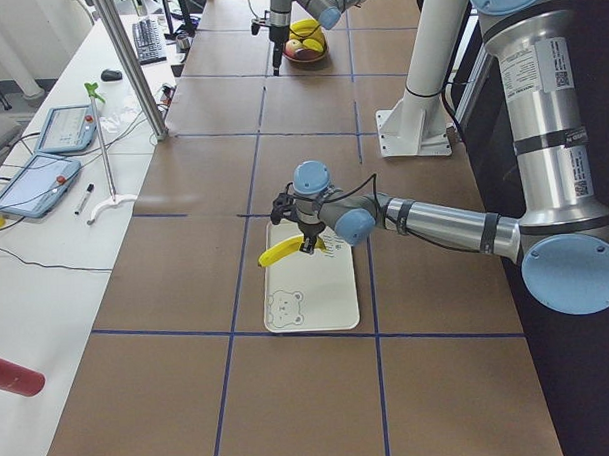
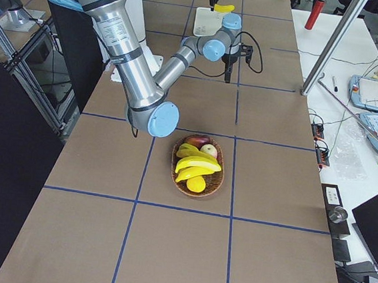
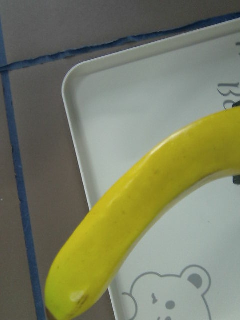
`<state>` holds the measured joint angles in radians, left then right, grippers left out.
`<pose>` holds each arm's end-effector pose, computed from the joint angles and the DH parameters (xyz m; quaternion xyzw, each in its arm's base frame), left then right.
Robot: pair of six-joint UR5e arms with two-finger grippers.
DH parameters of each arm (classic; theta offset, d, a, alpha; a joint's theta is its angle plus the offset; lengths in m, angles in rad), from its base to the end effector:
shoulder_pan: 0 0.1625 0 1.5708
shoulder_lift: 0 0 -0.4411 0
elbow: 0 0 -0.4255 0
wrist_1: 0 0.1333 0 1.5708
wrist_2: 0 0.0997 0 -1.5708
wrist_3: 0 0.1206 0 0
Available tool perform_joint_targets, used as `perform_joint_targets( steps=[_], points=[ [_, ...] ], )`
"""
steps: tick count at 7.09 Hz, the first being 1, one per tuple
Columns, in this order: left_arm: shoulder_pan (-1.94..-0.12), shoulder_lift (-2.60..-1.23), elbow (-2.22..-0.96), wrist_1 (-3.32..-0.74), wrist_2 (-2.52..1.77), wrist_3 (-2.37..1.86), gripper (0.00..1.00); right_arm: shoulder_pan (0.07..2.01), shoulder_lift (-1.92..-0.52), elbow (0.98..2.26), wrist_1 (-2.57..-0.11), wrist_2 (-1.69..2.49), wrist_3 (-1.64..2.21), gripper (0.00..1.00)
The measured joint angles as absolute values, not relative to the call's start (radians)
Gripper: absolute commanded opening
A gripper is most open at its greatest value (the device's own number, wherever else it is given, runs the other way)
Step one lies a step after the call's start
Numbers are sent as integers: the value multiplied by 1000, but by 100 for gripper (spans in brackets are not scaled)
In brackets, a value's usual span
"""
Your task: Transfer all bananas from basket to plate
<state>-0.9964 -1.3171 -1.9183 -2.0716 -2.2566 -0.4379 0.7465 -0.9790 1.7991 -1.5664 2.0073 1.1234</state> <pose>0.1955 -0.4069 0.5711 0.0854 0.4149 0.1597 0.8917 -0.4464 -0.5251 0.2185 0.0558 -0.4350 0.0475 0.8974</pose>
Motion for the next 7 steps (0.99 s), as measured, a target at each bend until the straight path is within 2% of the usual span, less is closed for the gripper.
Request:
perform_joint_targets(
  steps=[2, 4, 7],
  points=[
    [-997, -1300, -1884, -2110, -2255, -288, 13, 746, -984, 1797, -1564, 2004, 1106, 100],
    [-996, -1300, -1774, -2250, -2261, -263, 18, 745, -984, 1796, -1562, 2002, 1102, 100],
    [-994, -1303, -1683, -2319, -2265, -285, 40, 738, -984, 1796, -1562, 1999, 1101, 100]
  ],
)
